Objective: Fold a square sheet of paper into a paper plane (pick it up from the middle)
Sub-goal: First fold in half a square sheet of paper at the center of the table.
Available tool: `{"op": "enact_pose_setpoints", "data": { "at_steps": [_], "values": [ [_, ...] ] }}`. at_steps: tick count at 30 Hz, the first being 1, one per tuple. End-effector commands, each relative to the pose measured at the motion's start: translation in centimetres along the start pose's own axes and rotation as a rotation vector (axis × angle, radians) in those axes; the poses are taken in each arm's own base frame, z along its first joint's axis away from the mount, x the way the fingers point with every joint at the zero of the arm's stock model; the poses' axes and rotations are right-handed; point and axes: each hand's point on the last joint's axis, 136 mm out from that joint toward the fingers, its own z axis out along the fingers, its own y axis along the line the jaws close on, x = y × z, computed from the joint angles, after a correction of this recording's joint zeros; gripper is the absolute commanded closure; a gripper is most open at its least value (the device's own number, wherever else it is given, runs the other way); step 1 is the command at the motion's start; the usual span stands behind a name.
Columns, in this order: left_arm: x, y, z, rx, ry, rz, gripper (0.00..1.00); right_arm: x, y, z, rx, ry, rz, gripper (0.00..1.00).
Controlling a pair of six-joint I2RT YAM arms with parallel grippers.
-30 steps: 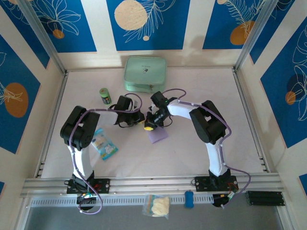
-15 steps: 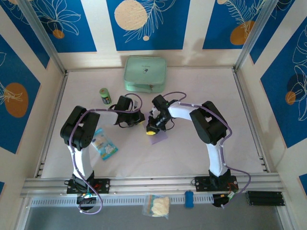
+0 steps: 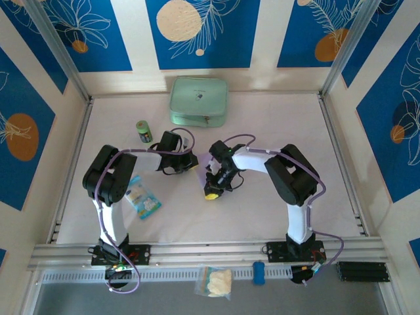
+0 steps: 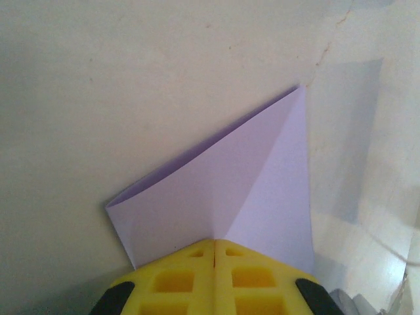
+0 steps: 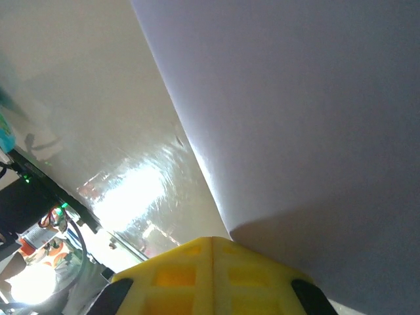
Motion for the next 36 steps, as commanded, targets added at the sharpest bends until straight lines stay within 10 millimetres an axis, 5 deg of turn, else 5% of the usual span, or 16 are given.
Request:
{"op": "enact_pose_setpoints", "data": {
  "at_steps": [1,9,19,27,36],
  "values": [
    [0.7,2.5,0.8,-0.080,0.039,-0.012,0.94,0.9,0.6,-0.9,-0.016,0.007,-0.023,1.00],
    [0.5,2.0,0.6,-0.077,0.053,0.016,0.94,-3.4,3.2,-4.2,-0.042,-0.236,-0.130,1.00],
    [0.5,2.5,0.9,-0.091,0.052,-0.025,0.94,-7.3,4.0,-2.0,-0.015,-0.278,-0.185,1.00],
    [0.5,3.0,1.0,-0.109,0.051,-0.027,0.94,-5.8,0.9,0.3,0.063,-0.235,-0.206,1.00],
    [0.1,3.2,1.1,-0.123,0.037,0.001,0.94,-1.8,-1.5,0.9,0.079,-0.175,-0.227,1.00]
  ]
}}
